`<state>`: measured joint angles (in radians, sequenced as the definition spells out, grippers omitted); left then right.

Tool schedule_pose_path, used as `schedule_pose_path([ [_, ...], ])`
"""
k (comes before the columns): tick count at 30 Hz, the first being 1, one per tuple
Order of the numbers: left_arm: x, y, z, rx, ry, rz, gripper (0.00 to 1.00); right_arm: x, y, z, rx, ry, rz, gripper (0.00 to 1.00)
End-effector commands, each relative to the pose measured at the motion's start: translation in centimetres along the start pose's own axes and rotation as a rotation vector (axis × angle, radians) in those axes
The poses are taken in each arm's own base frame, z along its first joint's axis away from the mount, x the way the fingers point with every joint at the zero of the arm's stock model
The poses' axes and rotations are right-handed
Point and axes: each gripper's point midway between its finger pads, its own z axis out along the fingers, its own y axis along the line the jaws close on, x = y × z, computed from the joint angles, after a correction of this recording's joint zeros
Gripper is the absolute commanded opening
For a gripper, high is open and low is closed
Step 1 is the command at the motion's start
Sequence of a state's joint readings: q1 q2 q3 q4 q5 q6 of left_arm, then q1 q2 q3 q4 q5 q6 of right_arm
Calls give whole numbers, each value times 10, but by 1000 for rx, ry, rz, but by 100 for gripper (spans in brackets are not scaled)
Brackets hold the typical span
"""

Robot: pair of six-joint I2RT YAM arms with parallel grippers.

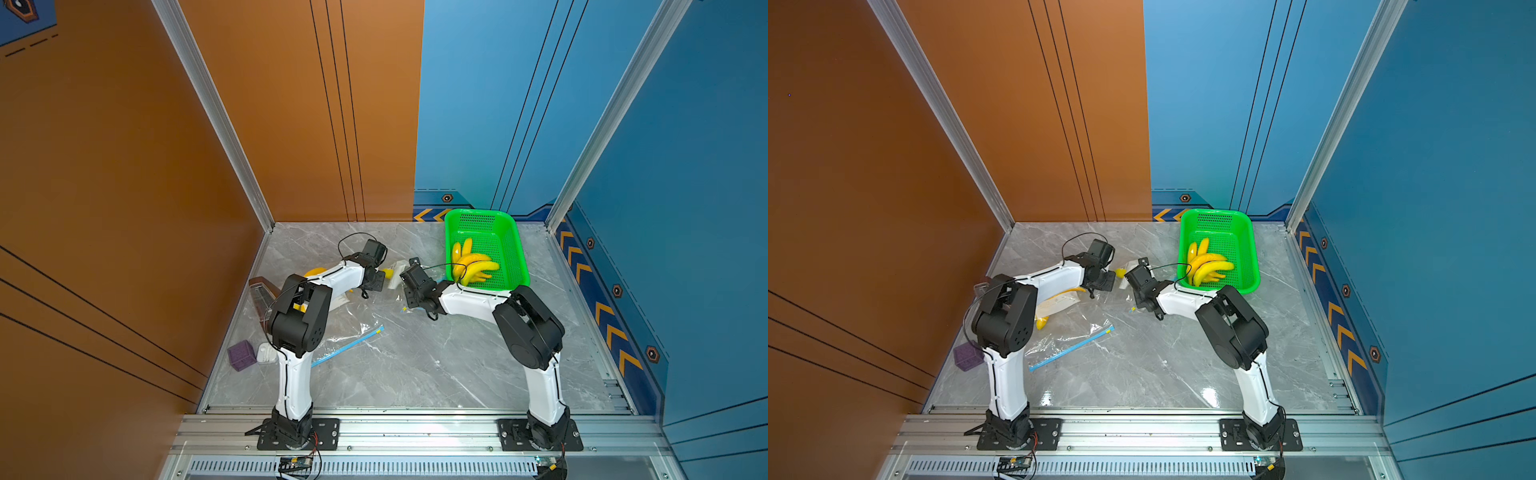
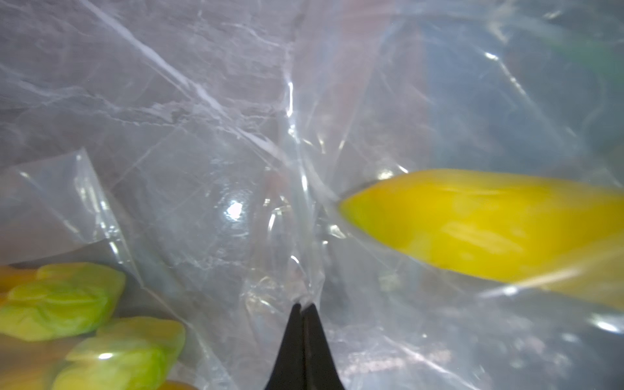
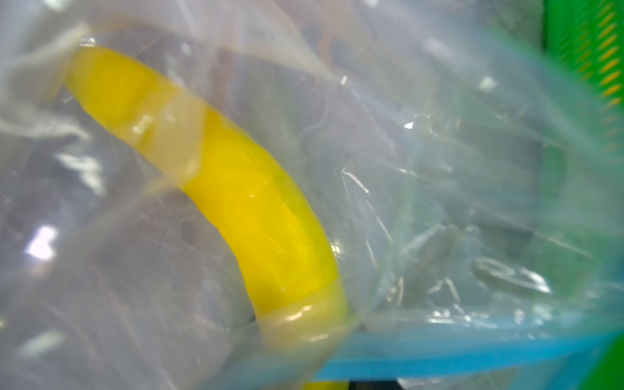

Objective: Open the zip-top bag and take out the banana
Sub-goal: Pick up the banana from the zipper food storage bag, then place the banana in the basket.

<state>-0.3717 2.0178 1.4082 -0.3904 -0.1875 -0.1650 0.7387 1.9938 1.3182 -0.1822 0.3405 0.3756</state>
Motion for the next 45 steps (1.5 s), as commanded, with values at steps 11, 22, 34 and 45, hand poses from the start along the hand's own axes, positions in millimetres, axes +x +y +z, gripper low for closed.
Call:
schedule_pose_path([
  [11,-10,63,-25,-114,-44,-102,0,9,-65,-40,96,15,137,24],
  [22,-25,95,-43,-176,-96,-153,0,24,-81,-59,190,45,9,24],
  [34,-46,106,-41,-159,-125,-215,0,-5,-86,-130,158,-77,15,25],
  [45,-44,107,-52,-134,-141,-252,11,-49,-205,-154,691,-47,-56,25],
])
